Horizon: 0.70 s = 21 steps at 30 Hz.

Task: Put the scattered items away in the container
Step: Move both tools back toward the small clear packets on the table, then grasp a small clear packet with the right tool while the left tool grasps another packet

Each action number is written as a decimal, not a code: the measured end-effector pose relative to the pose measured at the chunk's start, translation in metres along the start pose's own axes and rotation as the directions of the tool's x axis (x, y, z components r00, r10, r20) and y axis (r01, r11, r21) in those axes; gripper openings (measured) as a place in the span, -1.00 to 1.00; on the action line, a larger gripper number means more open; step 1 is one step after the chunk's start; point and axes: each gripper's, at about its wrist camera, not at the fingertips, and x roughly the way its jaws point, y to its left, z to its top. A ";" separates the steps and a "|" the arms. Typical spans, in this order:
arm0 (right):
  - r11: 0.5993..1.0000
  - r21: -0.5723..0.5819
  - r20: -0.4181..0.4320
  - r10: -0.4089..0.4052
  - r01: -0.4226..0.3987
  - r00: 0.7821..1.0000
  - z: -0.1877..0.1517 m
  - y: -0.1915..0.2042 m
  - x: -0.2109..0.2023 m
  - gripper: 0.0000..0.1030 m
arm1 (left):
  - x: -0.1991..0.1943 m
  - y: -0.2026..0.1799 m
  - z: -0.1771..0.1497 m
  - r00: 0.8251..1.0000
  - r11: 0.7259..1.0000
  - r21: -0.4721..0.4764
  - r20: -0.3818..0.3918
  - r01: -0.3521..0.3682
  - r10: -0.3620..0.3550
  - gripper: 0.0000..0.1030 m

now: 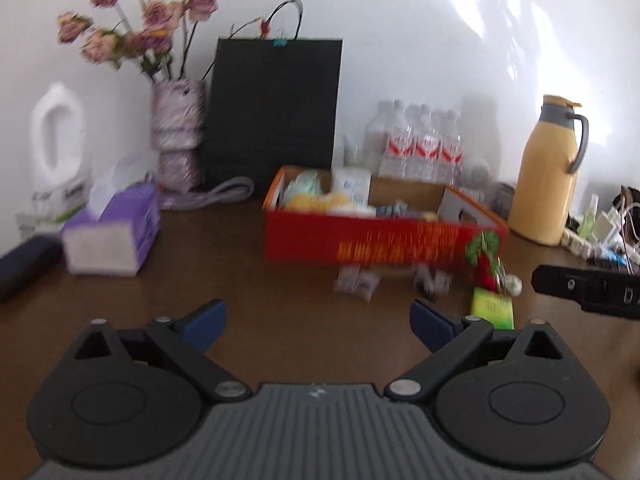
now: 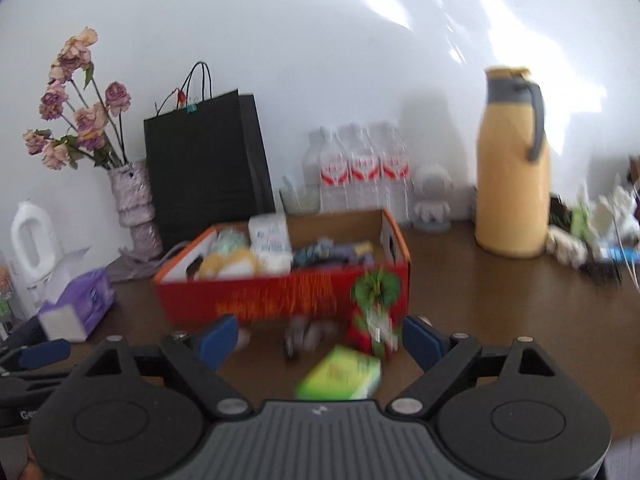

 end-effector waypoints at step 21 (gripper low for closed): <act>0.986 0.001 -0.174 0.164 -0.166 0.971 0.023 0.043 0.123 0.06 | 0.053 0.035 0.032 0.998 0.997 0.037 -0.023 -0.064 0.065 0.84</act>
